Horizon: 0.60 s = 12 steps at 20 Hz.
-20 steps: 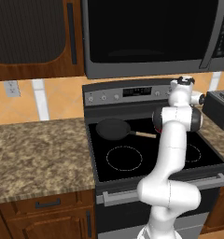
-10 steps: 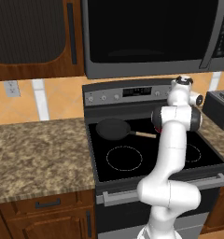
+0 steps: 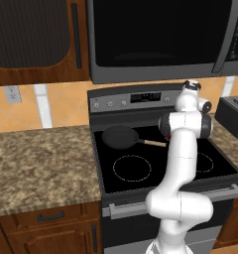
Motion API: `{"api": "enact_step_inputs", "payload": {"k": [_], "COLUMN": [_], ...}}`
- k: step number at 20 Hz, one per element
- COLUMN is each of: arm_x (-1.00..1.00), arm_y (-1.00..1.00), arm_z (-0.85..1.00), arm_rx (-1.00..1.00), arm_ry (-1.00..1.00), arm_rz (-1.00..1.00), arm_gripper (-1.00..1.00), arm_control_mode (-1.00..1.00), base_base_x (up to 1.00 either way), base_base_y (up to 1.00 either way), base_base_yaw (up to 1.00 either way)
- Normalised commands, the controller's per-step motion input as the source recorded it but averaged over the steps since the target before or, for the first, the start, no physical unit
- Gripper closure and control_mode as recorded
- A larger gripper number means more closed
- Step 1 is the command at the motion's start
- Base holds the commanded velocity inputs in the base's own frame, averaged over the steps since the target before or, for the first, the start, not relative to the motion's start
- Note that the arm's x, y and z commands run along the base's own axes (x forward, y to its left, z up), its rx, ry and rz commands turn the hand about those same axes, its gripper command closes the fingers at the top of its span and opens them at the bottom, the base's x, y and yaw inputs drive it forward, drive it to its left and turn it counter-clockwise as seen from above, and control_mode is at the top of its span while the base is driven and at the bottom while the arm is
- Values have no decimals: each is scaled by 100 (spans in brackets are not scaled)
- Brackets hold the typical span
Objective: Turn off the rear right burner of the stove.
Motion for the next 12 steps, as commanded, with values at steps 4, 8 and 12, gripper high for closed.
{"api": "enact_step_inputs", "payload": {"k": [4,8,12], "arm_x": [36,42,40], "arm_y": [0,0,0], "arm_z": [0,0,0], "arm_rx": [41,45,49], "arm_ry": [13,17,13], "arm_rz": [-19,-19,-20], "arm_gripper": [100,100,100], "arm_control_mode": [-100,-100,-100], "base_base_x": [0,0,0], "base_base_y": [0,0,0], "base_base_yaw": [0,0,0]}}
